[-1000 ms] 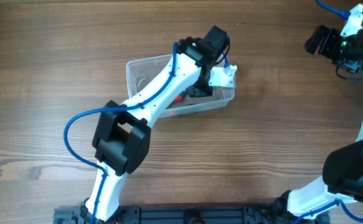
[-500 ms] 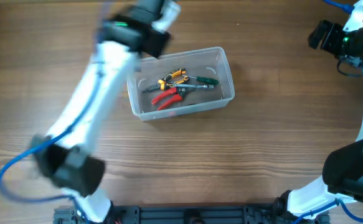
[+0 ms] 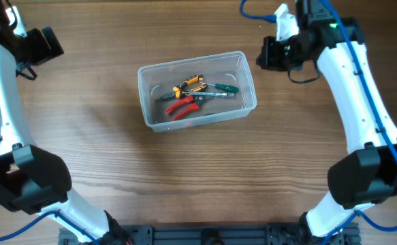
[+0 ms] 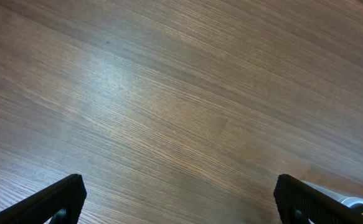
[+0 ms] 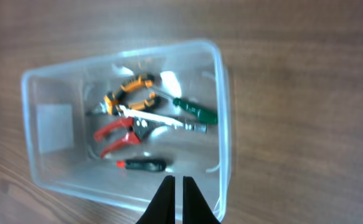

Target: Pack container

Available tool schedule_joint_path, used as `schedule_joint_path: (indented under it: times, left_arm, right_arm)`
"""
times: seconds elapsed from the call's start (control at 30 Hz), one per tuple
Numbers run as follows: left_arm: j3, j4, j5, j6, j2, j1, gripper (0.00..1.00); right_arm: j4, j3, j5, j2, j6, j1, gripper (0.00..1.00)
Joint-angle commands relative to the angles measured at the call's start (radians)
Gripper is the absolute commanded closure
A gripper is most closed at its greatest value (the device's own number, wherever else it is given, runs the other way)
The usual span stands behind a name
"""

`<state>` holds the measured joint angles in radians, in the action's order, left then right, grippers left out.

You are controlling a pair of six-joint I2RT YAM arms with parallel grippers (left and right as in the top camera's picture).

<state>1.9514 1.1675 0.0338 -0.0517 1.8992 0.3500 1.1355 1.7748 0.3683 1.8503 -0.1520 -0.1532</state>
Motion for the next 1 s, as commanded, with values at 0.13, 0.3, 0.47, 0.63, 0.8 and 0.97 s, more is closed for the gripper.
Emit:
schedule_joint_path:
  times: [0.13, 0.3, 0.47, 0.63, 0.8, 0.97]
  left_arm:
    - [-0.002, 0.0, 0.026, -0.016, -0.001, 0.008, 0.0]
    - [-0.002, 0.001, 0.026, -0.016, -0.001, 0.008, 0.0]
    - [-0.002, 0.0, 0.026, -0.016, 0.0, 0.008, 0.0]
    - [-0.002, 0.001, 0.026, -0.016, -0.001, 0.008, 0.0]
    - [-0.002, 0.0, 0.026, -0.016, -0.001, 0.008, 0.0]
    - [-0.002, 0.0, 0.026, -0.016, -0.001, 0.008, 0.0]
  right_arm:
    - [0.125, -0.038, -0.088, 0.091, 0.019, -0.119, 0.96]
    - [0.054, -0.221, -0.132, 0.091, -0.006, -0.122, 0.96]
    - [0.0, -0.357, -0.108, 0.091, 0.031, -0.126, 0.96]
    - [-0.049, -0.355, -0.099, 0.014, 0.074, -0.125, 0.96]
    - [-0.2, -0.217, -0.121, -0.15, 0.074, -0.099, 0.96]
    - [-0.268, -0.119, -0.399, -0.31, 0.075, -0.04, 0.96]
